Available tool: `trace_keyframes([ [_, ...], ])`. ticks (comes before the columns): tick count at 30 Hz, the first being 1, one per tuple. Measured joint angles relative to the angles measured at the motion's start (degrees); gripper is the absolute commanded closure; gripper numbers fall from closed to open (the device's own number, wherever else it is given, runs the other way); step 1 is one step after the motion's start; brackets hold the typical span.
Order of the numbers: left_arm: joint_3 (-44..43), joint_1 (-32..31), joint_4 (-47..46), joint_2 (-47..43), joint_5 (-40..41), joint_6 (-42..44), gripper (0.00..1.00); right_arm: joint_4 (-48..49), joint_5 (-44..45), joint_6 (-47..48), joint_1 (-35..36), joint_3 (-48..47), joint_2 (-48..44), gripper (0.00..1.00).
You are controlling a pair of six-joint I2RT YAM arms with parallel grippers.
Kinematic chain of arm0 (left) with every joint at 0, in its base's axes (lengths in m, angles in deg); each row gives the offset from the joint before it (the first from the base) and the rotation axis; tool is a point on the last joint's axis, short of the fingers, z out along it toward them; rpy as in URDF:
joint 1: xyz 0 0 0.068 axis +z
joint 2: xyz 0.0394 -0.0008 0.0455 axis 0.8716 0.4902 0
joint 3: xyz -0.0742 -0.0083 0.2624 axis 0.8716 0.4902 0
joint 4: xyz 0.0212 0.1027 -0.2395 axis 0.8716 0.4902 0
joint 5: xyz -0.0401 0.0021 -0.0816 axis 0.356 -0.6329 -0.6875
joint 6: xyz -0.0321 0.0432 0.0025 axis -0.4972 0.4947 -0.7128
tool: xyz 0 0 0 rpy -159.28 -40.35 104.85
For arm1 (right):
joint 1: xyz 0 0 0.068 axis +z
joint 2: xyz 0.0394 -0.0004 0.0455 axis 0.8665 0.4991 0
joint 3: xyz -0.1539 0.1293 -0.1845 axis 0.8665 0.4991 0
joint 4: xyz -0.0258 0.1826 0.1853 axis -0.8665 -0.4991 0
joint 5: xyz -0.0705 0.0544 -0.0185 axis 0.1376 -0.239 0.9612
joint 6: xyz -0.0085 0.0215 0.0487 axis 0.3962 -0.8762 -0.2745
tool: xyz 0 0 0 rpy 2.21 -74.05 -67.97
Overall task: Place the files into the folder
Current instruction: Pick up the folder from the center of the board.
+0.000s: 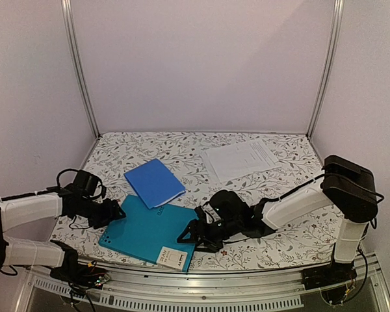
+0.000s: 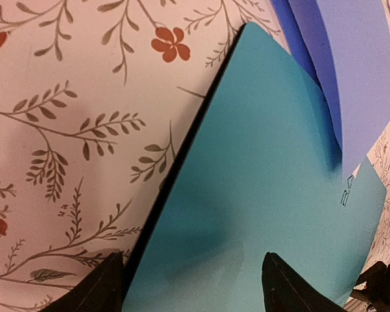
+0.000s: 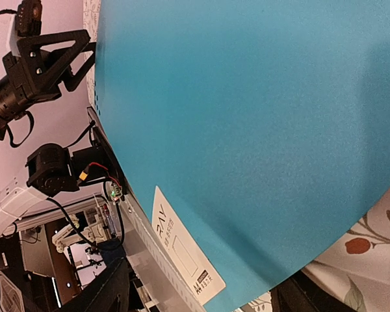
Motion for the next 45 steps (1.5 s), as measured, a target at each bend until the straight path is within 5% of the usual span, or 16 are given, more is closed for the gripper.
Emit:
trace_keyframes([
  [12,1.33,-7.72,-0.72,-1.68,1.25,-4.15,0.33,3.19,0.94,-1.73,-1.20,6.69,-2.80,0.48],
  [22,-9.73,-24.17,-6.43,15.91,5.29,-8.22,0.34,2.56,5.44,-1.44,-2.89,21.94,-16.48,0.59],
  [30,-24.46,-31.61,-7.58,31.52,7.37,-8.61,0.34,-13.86,13.07,1.64,-4.33,29.05,-37.66,0.72],
  [36,-34.16,-32.96,-6.49,39.52,7.26,-7.21,0.32,-23.98,17.84,5.53,-6.95,30.16,-52.59,0.99],
  [41,-42.82,-33.18,-3.26,44.19,7.30,-4.37,0.29,-29.22,21.05,7.93,-7.89,29.00,-57.86,1.00],
  [45,-48.85,-32.98,-0.17,46.60,7.80,-1.11,0.17,-33.48,25.05,11.28,-8.04,26.27,-57.86,1.00],
])
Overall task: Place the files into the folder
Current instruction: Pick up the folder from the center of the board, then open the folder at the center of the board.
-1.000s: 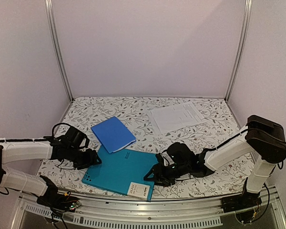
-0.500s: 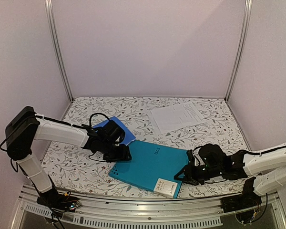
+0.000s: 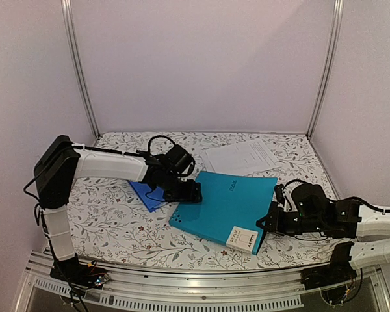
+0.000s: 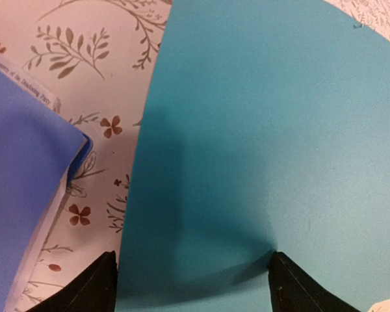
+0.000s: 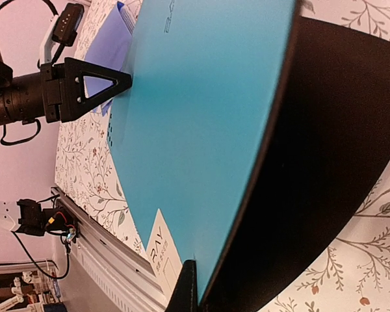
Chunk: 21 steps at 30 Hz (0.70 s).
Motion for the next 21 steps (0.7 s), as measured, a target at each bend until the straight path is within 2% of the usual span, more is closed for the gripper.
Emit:
trace_keyframes([
  [5,-4.31,0.87,1.31,0.04,-1.07,3.06,0.01,-3.39,5.60,4.90,0.20,-4.24,-0.50,1.00],
  [10,-4.74,2.14,1.92,-3.26,-2.12,5.27,0.00,-6.16,10.73,10.47,0.24,-8.81,-2.38,1.00],
  [14,-2.82,3.89,1.99,-9.33,-3.39,5.88,0.00,-7.48,15.04,15.89,0.74,-11.13,-2.34,1.00],
  [21,0.81,9.42,4.57,-23.34,-3.69,5.86,0.00,-8.87,24.92,25.83,8.28,-17.53,5.75,1.00],
])
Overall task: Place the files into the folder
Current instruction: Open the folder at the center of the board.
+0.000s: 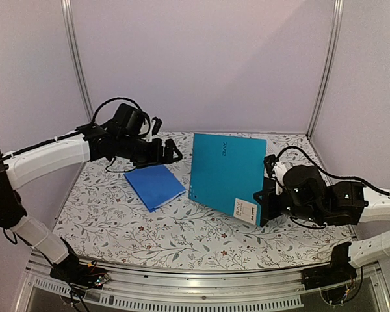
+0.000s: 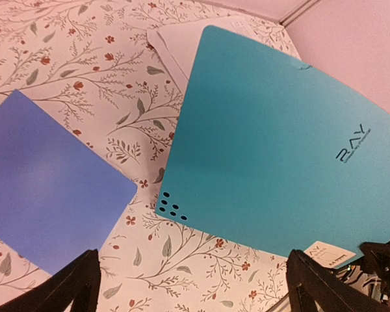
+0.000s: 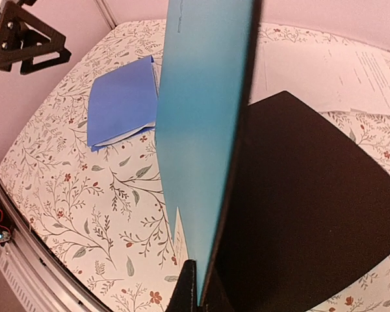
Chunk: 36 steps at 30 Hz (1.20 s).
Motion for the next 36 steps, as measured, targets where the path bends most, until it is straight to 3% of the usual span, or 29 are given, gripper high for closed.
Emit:
trace_keyframes([
  [11,5.99,6.80,6.25,-9.38,-1.33,-0.48,0.00,-3.48,20.06,14.67,18.49,-15.63,22.21,1.00],
  [19,10.69,7.43,15.06,-21.64,2.51,-1.73,0.01,-7.34,25.49,20.92,26.16,-21.35,36.63,0.94],
  [22,9.60,7.76,19.67,-26.18,6.40,-1.36,0.01,-8.66,24.41,22.82,27.19,-21.59,39.65,0.83],
  [26,8.55,7.98,22.80,-26.47,9.09,0.15,0.00,-10.45,19.30,23.89,27.34,-21.62,41.13,0.47],
  [30,8.55,7.96,21.99,-20.22,8.74,2.05,0.00,-12.44,14.51,23.37,27.69,-21.44,40.83,0.14],
  [36,7.21,6.93,16.94,-9.92,7.63,4.09,0.01,-15.41,8.72,20.22,29.00,-18.53,34.62,0.09],
])
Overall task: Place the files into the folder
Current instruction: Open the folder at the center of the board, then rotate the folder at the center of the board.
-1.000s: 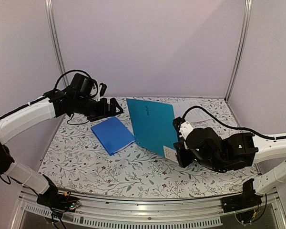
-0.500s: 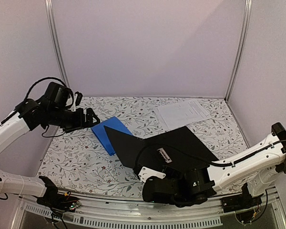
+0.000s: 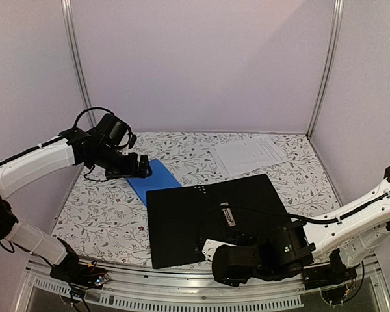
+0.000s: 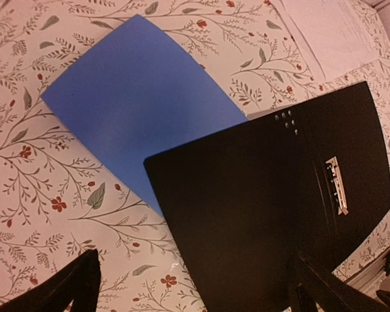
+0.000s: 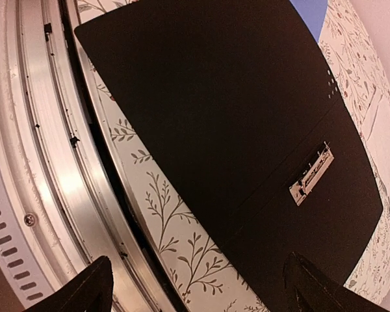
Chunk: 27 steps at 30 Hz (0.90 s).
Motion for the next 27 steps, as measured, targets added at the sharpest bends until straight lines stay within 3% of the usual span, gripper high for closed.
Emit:
trace_keyframes([
  [8,-7.56,-2.05,-7.89,10.38,-2.25,3.50,0.00,-2.78,-1.20,-8.63,-1.62,2.69,-9.11,0.06],
  [15,-16.70,-2.27,-12.44,27.15,-9.62,6.62,0.00,-3.98,-1.97,-21.75,-15.28,5.77,-14.14,0.01],
  [27,-39.52,-4.94,-12.57,53.29,-20.52,9.92,0.01,-1.77,-11.74,-47.76,-28.17,27.34,-30.58,0.01],
])
